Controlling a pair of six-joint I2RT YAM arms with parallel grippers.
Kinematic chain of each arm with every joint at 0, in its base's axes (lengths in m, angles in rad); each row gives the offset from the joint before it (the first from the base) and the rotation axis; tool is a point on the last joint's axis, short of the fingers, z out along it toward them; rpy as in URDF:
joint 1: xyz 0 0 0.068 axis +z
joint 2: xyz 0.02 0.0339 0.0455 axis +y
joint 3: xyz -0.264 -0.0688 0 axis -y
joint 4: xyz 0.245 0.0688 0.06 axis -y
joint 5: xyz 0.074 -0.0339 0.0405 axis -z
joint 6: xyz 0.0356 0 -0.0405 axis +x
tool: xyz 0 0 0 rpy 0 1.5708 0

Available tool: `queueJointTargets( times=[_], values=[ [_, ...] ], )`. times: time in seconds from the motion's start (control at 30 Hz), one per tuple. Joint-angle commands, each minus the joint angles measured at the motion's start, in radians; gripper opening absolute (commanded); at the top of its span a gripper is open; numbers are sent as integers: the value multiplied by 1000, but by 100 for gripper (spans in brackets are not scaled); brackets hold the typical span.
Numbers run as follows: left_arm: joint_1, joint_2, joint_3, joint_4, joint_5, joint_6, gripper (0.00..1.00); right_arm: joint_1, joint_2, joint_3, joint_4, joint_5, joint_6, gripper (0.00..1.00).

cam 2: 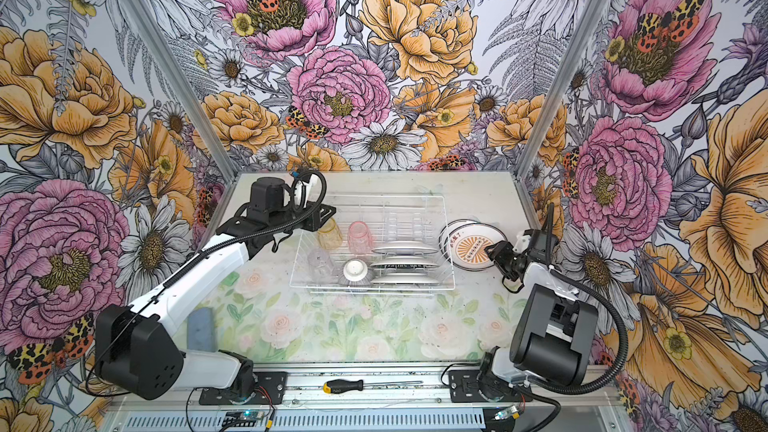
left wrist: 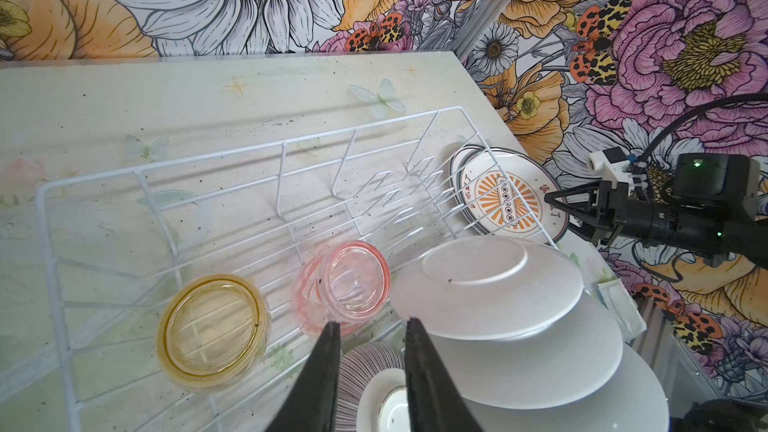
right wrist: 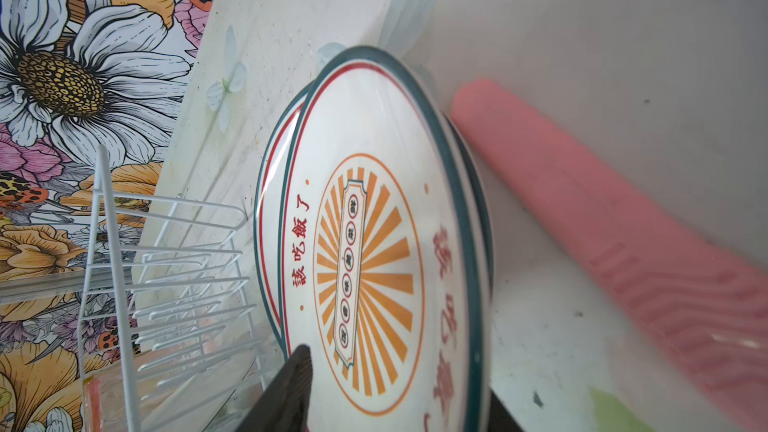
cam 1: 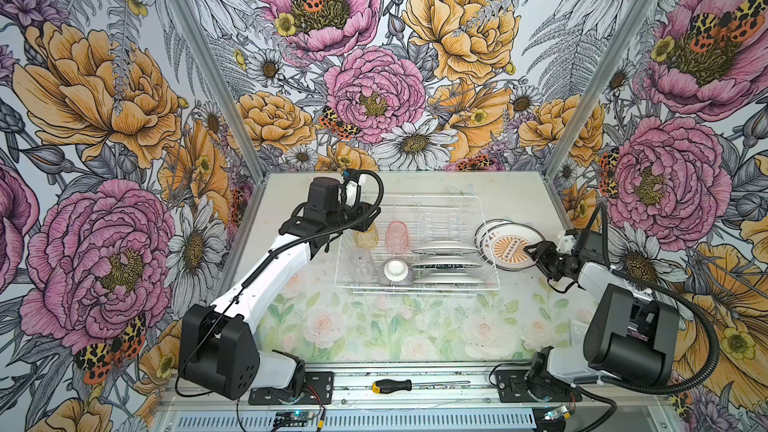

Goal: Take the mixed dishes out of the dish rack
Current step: 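Lower the sunburst plate onto the lettered plate on the table with the right gripper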

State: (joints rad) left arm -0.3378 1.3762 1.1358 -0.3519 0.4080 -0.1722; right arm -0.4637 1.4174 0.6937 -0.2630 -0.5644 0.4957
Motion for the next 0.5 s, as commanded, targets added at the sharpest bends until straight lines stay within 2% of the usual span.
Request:
queueJointTargets(
  times=[0.0,0.3,0.4,0.47],
  values=[
    [10,-22,-16,23,25,10,29,21,-33,25,-69,100,-69,56],
    [13,-25,-18,26,30,6,29,54,-20,48,-118,186,-121,57],
    [11,-28,-19,27,29,6,29,66,-4,61,-121,198,-126,61],
    [13,-29,-22,27,29,6,29,77,10,74,-123,205,-129,66]
  ],
)
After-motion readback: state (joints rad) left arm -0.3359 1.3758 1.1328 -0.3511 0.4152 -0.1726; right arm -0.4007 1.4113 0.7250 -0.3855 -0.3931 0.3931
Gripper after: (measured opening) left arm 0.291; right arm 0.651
